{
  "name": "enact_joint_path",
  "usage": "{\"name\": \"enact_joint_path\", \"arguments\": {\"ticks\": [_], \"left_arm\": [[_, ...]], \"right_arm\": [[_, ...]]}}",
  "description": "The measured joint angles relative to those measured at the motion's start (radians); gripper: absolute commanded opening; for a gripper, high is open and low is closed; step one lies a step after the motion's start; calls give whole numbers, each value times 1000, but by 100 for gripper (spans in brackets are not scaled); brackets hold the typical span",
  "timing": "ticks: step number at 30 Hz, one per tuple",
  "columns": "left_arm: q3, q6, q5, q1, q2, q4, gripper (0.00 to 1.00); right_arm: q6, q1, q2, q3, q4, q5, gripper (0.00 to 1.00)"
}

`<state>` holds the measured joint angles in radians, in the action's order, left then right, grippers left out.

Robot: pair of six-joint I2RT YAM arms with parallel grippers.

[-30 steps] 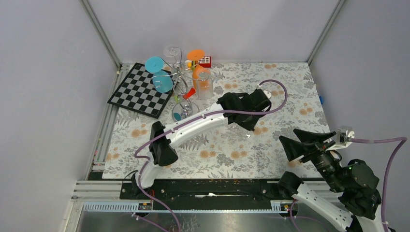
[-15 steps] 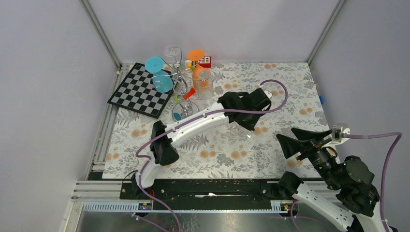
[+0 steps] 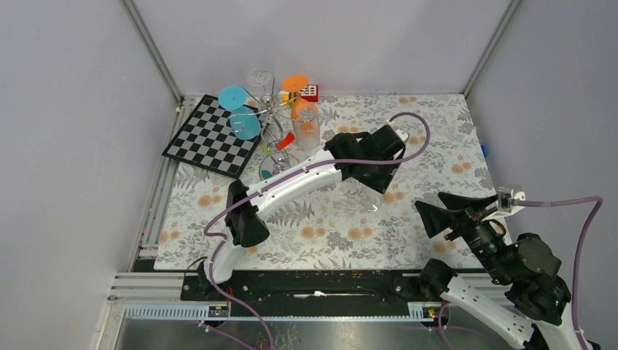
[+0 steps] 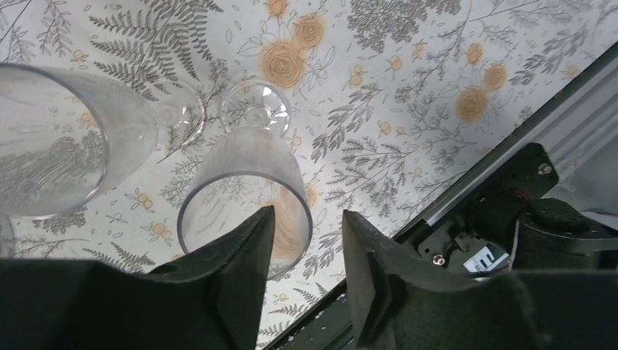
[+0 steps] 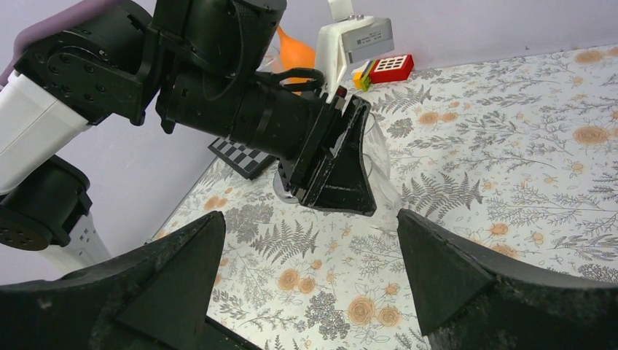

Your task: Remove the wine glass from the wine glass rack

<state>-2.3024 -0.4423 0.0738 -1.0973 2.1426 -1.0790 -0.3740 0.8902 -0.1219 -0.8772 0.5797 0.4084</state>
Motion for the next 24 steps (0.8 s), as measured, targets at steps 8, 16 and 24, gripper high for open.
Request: {"name": "enact_joint_path", "arguments": {"ticks": [8,16,24], "left_arm": [[3,2,-75,10,-23,48,61],[32,10,-115,11,-135,74,72],[156,31,-55,11,-280,92,73]], "right_arm": [[2,0,-69,-26,48,-1,94],[-35,0,-201,-106,143,23,89],[-161,0,-356,-202,235,185,71]]}}
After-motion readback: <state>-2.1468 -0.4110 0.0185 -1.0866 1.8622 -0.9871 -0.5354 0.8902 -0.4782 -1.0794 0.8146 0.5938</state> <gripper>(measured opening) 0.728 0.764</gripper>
